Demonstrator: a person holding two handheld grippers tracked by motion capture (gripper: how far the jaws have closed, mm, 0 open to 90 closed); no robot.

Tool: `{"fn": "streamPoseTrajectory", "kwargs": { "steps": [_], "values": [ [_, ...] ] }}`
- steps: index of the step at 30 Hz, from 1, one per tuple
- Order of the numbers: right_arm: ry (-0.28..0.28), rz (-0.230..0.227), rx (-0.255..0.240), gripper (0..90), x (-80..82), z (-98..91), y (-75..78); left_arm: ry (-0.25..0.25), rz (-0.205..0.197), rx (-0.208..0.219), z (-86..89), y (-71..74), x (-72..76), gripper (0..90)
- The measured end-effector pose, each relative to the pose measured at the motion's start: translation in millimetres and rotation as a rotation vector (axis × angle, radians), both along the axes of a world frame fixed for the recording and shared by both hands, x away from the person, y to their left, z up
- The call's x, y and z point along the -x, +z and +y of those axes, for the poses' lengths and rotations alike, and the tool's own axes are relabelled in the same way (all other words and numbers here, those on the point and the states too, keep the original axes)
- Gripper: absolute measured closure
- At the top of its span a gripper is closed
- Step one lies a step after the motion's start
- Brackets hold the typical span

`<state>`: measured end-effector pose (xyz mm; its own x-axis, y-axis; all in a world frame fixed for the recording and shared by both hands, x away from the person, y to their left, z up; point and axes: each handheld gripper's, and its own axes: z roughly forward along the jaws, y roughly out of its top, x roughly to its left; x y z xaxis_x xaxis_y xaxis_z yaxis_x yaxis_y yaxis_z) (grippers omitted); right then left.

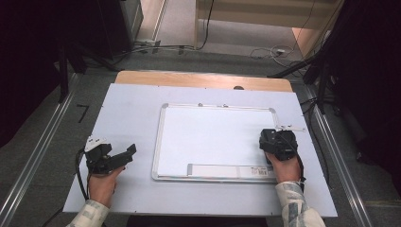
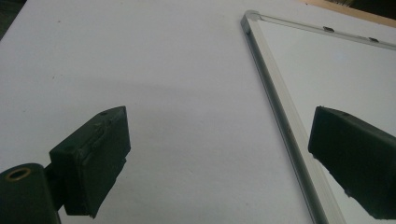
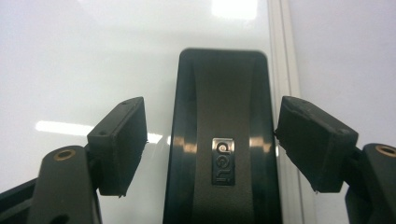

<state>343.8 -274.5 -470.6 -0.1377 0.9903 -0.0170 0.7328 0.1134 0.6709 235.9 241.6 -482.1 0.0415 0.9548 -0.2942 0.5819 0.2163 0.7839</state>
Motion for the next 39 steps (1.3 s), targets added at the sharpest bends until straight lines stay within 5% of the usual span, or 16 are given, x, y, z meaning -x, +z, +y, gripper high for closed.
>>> {"fn": "streamPoseTrajectory", "kwargs": {
  "steps": [25, 39],
  "values": [
    [0.113, -0.103, -0.101, 23.7, 30.1, -18.9, 33.5, 0.021, 0.002, 0.003, 3.6, 0.2, -0.1, 6.2],
    [0.116, -0.144, -0.115, 23.3, 49.4, -46.9, 36.6, 0.116, -0.028, -0.046, 27.6, 8.5, 6.0, 6.2]
  ]
}}
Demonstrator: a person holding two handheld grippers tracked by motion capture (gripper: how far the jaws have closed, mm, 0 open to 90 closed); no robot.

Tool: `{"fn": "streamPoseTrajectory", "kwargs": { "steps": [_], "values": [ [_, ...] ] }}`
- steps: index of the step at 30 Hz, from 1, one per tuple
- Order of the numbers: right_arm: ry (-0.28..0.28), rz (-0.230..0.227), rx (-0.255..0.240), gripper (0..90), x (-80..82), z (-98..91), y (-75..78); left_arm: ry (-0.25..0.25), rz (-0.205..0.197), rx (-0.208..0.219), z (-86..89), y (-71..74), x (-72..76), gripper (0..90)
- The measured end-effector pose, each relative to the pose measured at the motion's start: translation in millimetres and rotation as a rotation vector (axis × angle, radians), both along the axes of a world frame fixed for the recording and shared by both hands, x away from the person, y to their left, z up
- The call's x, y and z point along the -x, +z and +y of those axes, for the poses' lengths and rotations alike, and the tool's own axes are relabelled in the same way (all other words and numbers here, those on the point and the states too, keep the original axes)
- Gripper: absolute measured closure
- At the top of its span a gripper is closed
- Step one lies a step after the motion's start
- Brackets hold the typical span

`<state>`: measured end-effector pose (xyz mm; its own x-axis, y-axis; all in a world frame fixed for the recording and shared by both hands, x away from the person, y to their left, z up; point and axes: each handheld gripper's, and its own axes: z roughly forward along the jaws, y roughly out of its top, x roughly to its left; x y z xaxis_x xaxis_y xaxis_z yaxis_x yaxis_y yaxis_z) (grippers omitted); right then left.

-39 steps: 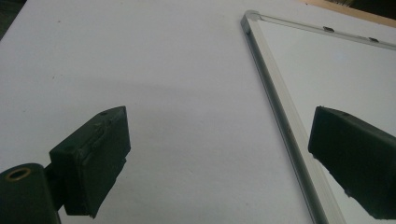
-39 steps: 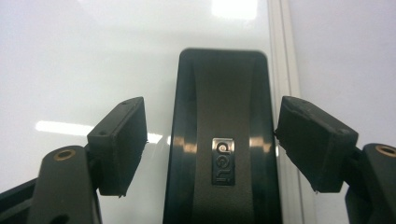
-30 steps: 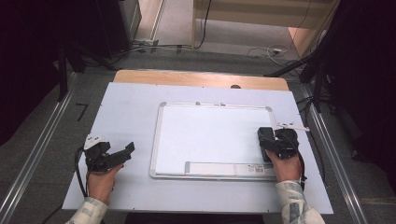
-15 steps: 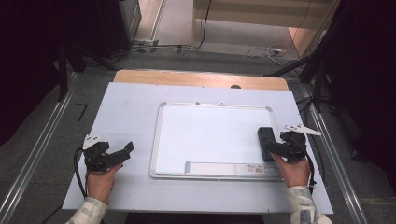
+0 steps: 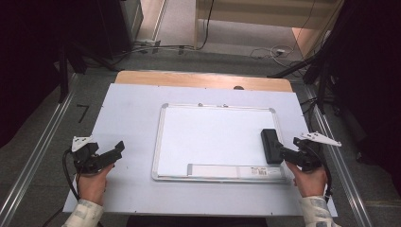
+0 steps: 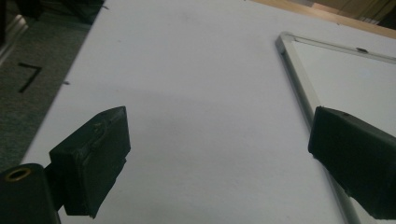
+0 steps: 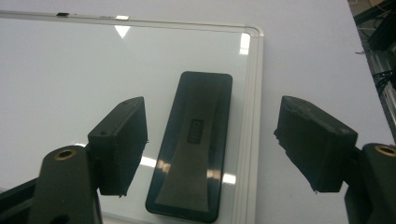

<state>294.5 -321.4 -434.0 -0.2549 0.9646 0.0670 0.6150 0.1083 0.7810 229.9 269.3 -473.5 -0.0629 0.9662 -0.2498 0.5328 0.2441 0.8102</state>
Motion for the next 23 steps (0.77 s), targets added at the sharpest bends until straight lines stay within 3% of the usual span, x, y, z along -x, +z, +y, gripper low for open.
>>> {"fn": "streamPoseTrajectory", "kwargs": {
  "steps": [7, 16, 23],
  "values": [
    [-0.042, 0.004, 0.01, 23.3, 7.8, -19.2, -2.5, 0.046, 0.0, -0.087, 16.5, 1.3, 3.4, 6.2],
    [-0.121, 0.034, 0.022, 23.4, 10.3, -47.3, -11.7, 0.032, 0.054, -0.066, 29.9, -5.4, 5.5, 6.2],
    [-0.15, 0.049, 0.017, 23.4, 9.8, -59.3, -17.3, 0.008, 0.059, -0.064, 25.7, -6.2, 3.7, 6.2]
  ]
}}
